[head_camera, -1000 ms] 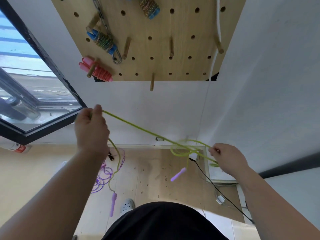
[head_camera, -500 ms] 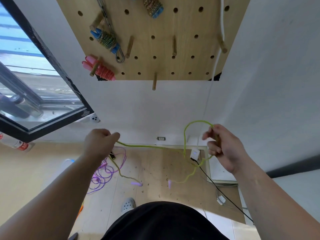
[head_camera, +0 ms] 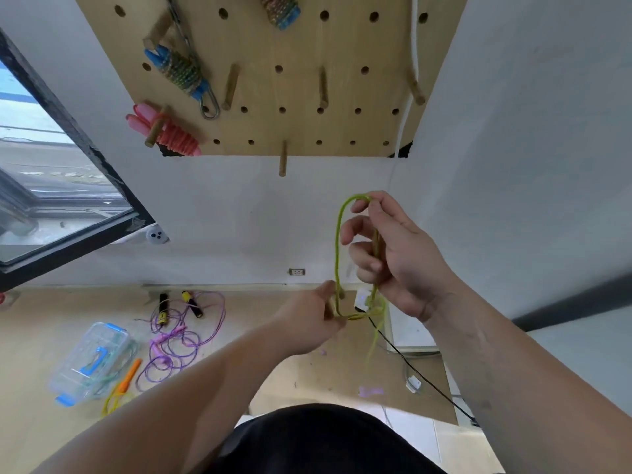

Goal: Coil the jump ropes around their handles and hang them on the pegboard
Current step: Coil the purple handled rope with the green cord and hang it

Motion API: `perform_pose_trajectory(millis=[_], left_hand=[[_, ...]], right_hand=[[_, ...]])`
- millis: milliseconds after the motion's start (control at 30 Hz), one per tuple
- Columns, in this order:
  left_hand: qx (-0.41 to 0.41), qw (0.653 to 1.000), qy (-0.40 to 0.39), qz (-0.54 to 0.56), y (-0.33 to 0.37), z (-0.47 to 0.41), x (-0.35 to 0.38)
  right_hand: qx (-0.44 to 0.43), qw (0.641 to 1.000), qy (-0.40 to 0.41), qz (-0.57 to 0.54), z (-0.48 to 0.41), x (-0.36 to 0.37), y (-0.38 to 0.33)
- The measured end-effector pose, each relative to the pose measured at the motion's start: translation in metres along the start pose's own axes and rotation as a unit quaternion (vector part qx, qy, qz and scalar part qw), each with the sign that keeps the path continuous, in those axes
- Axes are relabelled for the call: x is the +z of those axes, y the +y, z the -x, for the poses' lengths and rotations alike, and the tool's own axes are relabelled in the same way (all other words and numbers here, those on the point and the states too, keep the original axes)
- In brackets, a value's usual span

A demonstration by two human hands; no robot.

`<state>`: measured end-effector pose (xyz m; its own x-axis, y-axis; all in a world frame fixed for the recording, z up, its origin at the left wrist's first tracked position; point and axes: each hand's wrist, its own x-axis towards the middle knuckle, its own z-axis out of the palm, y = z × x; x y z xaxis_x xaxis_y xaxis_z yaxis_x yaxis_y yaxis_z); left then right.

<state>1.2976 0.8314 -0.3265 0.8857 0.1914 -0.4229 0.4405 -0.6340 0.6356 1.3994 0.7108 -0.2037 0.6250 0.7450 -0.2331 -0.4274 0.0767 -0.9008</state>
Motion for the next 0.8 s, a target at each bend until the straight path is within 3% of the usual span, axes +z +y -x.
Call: perform_pose_trajectory(millis=[67, 133, 200, 300, 400, 467, 533, 667, 800], left_hand=[[0.014, 0.996, -0.025, -0.088, -0.004, -0.006, 0.004], [0.046, 0.993, -0.025, -0.11, -0.003, -0.009, 0.01], [0.041, 0.999, 0.001, -0.027, 0.003, -0.008, 0.013], [0.004, 0.992, 0.059, 0.115, 0.012, -0.001, 0.007], [0.012, 0.969, 0.13, 0.209, 0.022, 0.008, -0.011], [0.016, 0.945, 0.179, 0.273, 0.028, 0.013, -0.031], [0.035, 0.925, 0.222, 0.306, 0.033, 0.021, -0.051], [0.067, 0.925, 0.252, 0.276, 0.05, 0.035, -0.059], [0.089, 0.922, 0.233, 0.296, 0.062, 0.037, -0.06]], right_hand=[[-0.006, 0.999, 0.024, -0.029, 0.004, -0.007, -0.006], [-0.018, 0.997, 0.049, -0.049, 0.007, -0.016, -0.01], [-0.034, 0.996, 0.085, -0.019, 0.009, -0.026, -0.012], [-0.051, 0.975, 0.176, 0.129, 0.009, -0.051, -0.006], [-0.054, 0.899, 0.246, 0.358, 0.009, -0.084, 0.014], [-0.014, 0.823, 0.251, 0.51, 0.01, -0.111, 0.036], [0.044, 0.767, 0.253, 0.589, 0.011, -0.133, 0.062], [0.089, 0.766, 0.248, 0.586, 0.007, -0.141, 0.094], [0.113, 0.806, 0.152, 0.561, -0.007, -0.115, 0.098]])
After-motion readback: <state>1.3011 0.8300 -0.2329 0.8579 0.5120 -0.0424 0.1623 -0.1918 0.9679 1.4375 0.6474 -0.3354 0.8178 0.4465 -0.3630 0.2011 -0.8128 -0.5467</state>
